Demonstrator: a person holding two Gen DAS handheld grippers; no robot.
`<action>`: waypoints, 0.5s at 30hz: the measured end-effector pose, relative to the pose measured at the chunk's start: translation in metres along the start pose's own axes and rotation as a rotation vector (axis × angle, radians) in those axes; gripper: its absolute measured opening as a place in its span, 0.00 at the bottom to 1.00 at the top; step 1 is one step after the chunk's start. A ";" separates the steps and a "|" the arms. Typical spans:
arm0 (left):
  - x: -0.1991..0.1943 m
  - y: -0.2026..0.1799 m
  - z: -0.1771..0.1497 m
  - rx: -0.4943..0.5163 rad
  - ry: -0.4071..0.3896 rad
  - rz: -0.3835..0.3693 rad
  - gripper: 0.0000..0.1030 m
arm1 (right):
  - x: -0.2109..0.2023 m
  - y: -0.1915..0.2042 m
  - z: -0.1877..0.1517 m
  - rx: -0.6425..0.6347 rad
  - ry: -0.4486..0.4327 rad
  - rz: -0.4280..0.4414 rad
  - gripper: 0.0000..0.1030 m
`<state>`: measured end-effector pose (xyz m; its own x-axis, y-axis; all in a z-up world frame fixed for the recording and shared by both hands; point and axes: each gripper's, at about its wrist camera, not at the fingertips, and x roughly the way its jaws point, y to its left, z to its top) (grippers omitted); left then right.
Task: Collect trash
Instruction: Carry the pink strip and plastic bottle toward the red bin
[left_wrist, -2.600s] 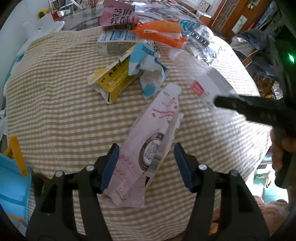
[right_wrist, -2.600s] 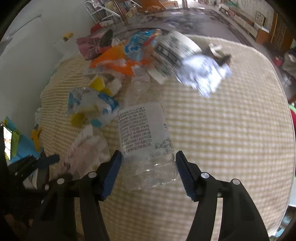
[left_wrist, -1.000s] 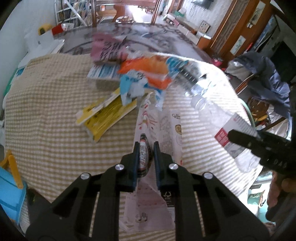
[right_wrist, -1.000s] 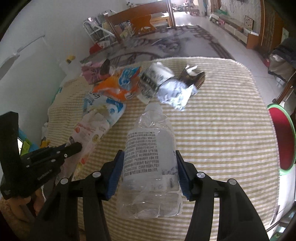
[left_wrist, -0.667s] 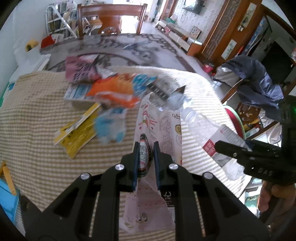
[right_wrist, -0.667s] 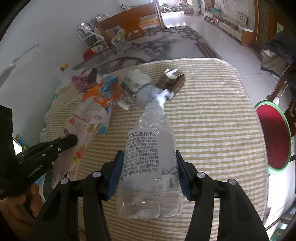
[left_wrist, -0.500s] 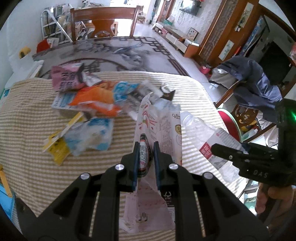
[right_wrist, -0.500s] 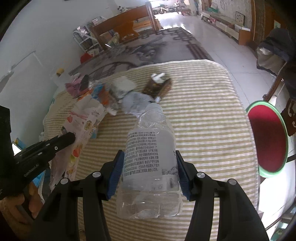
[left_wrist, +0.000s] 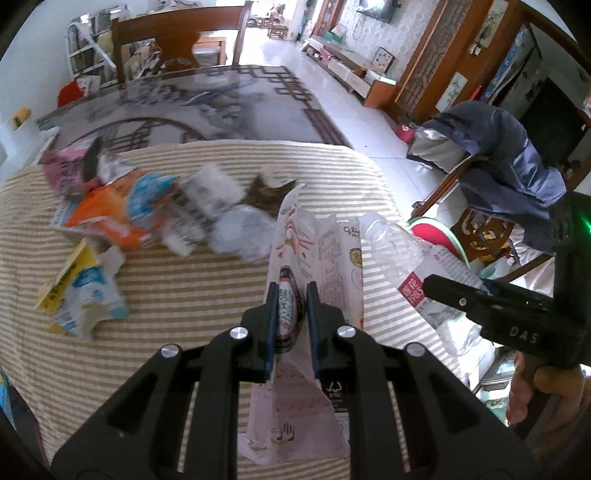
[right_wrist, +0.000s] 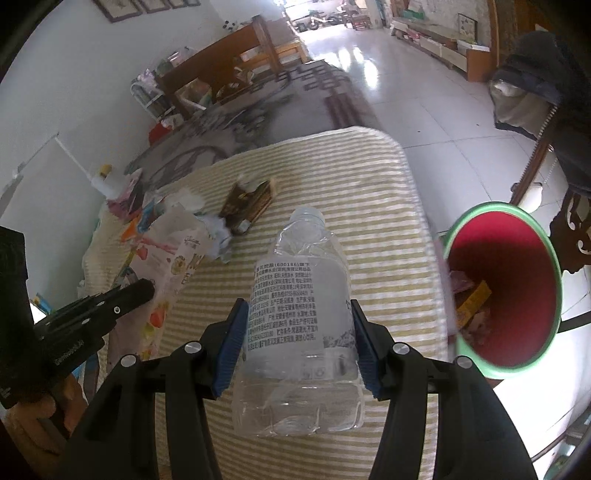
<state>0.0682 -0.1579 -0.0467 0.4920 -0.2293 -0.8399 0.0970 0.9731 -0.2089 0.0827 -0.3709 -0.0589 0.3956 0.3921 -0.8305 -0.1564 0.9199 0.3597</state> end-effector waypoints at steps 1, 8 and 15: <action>0.002 -0.007 0.003 0.007 -0.001 -0.005 0.14 | -0.004 -0.009 0.002 0.017 -0.009 -0.004 0.51; 0.030 -0.071 0.019 0.093 0.027 -0.079 0.14 | -0.028 -0.100 0.009 0.188 -0.058 -0.091 0.51; 0.074 -0.143 0.030 0.205 0.108 -0.171 0.14 | -0.032 -0.168 0.003 0.300 -0.045 -0.164 0.51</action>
<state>0.1163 -0.3130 -0.0640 0.3599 -0.3805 -0.8519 0.3490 0.9017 -0.2553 0.0991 -0.5378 -0.0917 0.4342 0.2321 -0.8704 0.1836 0.9232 0.3377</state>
